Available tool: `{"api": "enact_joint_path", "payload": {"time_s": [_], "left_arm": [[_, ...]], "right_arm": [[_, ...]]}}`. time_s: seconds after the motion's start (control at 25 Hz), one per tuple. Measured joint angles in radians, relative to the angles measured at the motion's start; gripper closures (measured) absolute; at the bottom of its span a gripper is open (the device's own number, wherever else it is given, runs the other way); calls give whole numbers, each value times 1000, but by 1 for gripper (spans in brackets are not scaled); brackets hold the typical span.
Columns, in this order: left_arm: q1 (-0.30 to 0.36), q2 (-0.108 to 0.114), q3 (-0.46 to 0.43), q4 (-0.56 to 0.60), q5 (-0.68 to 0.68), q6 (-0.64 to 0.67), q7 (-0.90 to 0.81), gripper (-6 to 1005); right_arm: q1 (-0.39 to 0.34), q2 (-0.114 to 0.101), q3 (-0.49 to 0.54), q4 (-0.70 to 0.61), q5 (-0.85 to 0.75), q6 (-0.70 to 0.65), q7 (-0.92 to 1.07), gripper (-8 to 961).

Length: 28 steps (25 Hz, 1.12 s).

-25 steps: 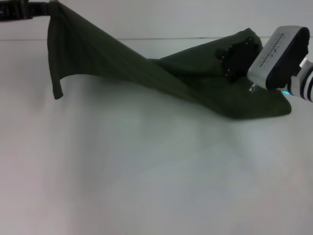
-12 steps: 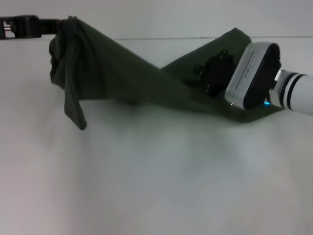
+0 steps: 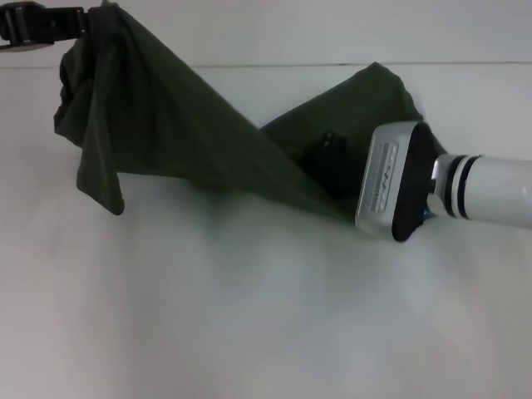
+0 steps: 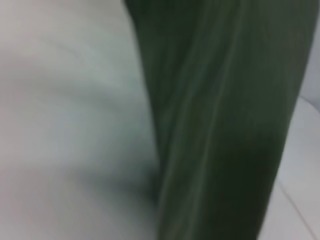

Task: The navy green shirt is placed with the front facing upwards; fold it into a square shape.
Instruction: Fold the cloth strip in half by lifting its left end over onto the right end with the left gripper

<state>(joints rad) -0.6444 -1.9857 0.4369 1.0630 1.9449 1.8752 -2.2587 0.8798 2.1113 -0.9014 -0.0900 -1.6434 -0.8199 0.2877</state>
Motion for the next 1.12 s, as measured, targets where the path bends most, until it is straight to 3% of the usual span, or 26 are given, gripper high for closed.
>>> {"api": "enact_joint_path", "payload": {"time_s": [0.28, 0.6, 0.92, 1.12], "left_arm": [[-15, -5, 10, -3, -3, 1, 4, 961], [-69, -32, 29, -6, -24, -23, 13, 962], [-145, -54, 161, -91, -44, -126, 59, 962], [-173, -80, 270, -108, -43, -179, 87, 961]], "right_arm": [[4, 3, -22, 27, 0, -75, 0, 953], [0, 3, -42, 83, -2, -170, 10, 953], [-2, 7, -31, 134, 2, -252, 13, 953], [-4, 7, -15, 154, 2, -277, 15, 953]]}}
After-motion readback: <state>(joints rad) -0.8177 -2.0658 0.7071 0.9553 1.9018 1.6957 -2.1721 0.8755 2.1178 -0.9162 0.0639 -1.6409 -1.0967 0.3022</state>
